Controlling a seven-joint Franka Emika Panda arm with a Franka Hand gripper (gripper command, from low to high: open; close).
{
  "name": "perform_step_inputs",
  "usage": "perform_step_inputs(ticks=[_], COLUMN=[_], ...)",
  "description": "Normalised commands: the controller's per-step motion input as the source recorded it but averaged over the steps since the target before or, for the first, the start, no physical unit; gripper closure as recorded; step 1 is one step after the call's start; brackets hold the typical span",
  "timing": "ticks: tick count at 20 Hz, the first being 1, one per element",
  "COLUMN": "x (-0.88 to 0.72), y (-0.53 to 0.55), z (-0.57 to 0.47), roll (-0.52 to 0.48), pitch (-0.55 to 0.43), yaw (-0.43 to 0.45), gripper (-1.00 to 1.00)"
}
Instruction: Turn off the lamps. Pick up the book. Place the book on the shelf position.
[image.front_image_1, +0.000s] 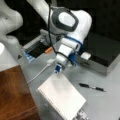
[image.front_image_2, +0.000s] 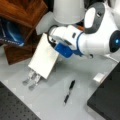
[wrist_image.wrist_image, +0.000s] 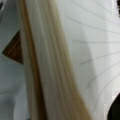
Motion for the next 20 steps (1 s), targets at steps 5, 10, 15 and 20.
perform_step_inputs(ticks=[5,10,15,20], x=[0.17,0.21,0.26,0.33], y=[0.18,0.24,0.25,0.25], z=[-0.14,-0.16,-0.16,-0.14], roll=[-0.501,-0.496,-0.435,-0.416], pitch=[-0.008,-0.014,-0.018,-0.034], yaw=[-0.021,-0.097,-0.15,-0.162], gripper=[-1.0,-1.0,-1.0,-1.0])
